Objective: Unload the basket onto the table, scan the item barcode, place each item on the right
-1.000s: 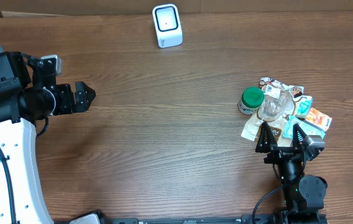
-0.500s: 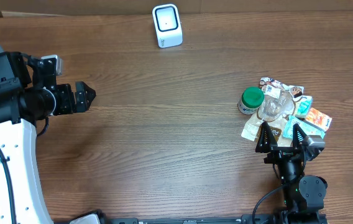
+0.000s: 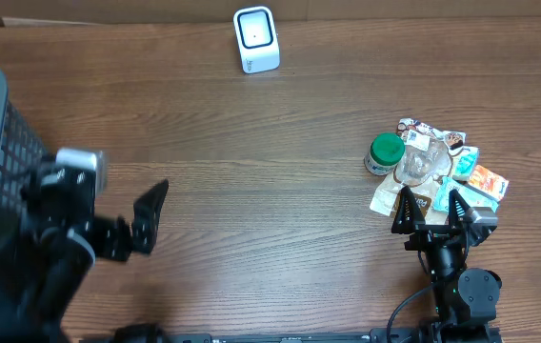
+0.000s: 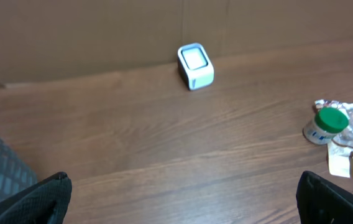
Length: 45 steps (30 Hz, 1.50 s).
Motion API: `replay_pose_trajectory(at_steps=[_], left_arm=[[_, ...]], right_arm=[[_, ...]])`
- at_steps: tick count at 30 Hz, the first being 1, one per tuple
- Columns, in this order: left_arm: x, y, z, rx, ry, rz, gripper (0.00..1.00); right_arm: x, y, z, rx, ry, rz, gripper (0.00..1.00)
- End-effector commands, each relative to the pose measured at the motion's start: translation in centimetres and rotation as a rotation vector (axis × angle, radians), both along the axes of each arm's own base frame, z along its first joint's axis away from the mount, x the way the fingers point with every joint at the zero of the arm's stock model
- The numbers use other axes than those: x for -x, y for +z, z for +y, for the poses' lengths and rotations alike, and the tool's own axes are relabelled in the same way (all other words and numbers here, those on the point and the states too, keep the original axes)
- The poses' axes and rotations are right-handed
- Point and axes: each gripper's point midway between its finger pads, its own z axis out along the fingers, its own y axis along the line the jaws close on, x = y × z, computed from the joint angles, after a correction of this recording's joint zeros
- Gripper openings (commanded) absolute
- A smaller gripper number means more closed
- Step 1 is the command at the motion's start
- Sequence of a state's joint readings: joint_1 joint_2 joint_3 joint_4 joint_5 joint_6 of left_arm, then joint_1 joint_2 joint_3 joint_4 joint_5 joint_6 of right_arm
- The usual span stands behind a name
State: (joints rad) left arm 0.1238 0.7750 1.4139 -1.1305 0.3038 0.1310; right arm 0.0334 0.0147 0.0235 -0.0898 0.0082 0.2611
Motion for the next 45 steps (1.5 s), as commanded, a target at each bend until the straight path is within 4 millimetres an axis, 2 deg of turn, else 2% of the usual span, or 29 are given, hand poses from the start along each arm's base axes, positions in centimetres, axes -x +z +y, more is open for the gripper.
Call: replay_pose_trajectory(at_steps=[1, 5, 12, 21, 27, 32, 35, 40, 45], left_arm=[[2.5, 0.4, -0.4, -0.017, -0.014, -0.029, 1.0], [3.6, -0.5, -1.1, -0.025, -0.045, -0.055, 1.0], [1.4, -2.3, -2.0, -0.046, -0.096, -0.297, 1.0], [-1.1, -7.0, -2.0, -0.1, -0.099, -0.544, 1.0], [-1.1, -10.8, -2.0, -0.134, -0.093, -0.686, 1.0], [-2.3, -14.1, -1.5, -0.137, -0.069, -0.646, 1.0], [-3.0, -16.0, -0.6, -0.147, -0.017, -0.603, 1.0], [-3.9, -20.3, 1.1, -0.173, 0.077, -0.506, 1.0], [-3.9, -22.4, 1.6, -0.213, 0.088, -0.424, 1.0]], right_arm=[[0.0, -0.2, -0.3, 0.004, -0.017, -0.005, 1.0], [0.0, -0.2, -0.3, 0.004, -0.017, -0.005, 1.0], [0.0, -0.2, -0.3, 0.004, -0.017, -0.005, 1.0], [0.0, -0.2, -0.3, 0.004, -0.017, -0.005, 1.0], [0.0, -0.2, -0.3, 0.004, -0.017, -0.005, 1.0], [0.0, -0.2, -0.3, 0.004, -0.017, -0.005, 1.0], [0.0, -0.2, -0.3, 0.004, -0.017, -0.005, 1.0], [0.0, -0.2, -0.3, 0.004, -0.017, -0.005, 1.0], [0.0, -0.2, -0.3, 0.004, -0.017, -0.005, 1.0]])
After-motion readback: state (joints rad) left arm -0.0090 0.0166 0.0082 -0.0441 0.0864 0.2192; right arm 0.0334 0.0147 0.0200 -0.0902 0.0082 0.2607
